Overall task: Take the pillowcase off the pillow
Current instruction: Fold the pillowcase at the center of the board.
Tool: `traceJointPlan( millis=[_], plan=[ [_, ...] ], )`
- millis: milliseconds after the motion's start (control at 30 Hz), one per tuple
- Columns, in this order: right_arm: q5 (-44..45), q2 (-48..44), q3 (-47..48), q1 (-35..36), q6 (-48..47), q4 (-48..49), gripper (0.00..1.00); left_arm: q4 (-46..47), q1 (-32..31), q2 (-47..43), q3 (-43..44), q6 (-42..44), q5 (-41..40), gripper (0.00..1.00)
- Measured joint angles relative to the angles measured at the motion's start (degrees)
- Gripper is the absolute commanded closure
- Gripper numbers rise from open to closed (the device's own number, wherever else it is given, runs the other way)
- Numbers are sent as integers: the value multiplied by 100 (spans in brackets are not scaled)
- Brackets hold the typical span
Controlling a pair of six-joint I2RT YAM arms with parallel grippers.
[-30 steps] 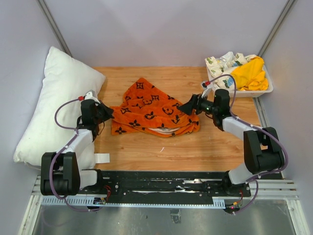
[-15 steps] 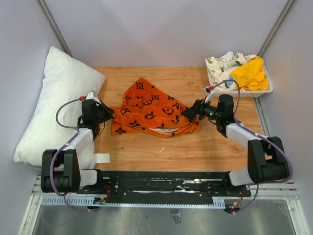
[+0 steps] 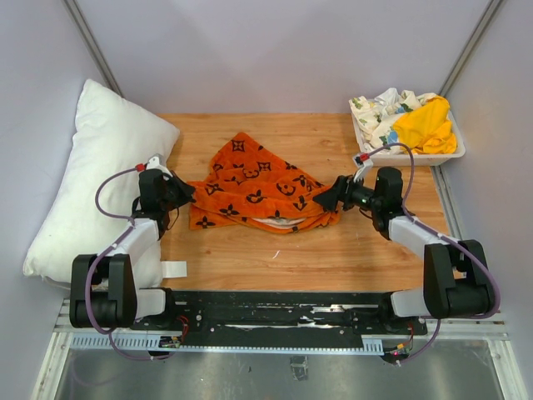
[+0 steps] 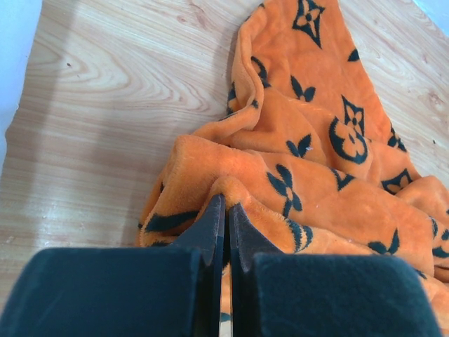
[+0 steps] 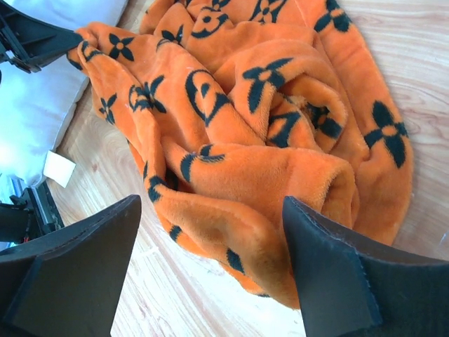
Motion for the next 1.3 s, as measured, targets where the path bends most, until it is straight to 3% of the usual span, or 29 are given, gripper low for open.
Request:
traceJointPlan(
  millis=[267,400,500,533,867,1300],
  plan=[
    [52,-11,-107,-76,-17,2,33,2,0,0,0,-2,13,100],
    [83,-59,-146,-79,-20,11,56,2,-2,0,0,-2,13,100],
    [83,-103,-197,-87,-26,4,92,2,-2,0,0,-2,13,100],
    [92,-114,-203,-92,-11,0,98,2,-2,0,0,-2,15,100],
    [313,-319,225,-162,365,-160,99,-35,-9,-24,461,-205,107,100],
    [1668,-498,3989,-428,710,-643,99,-122,-146,-151,4024,-308,42,100]
  ],
)
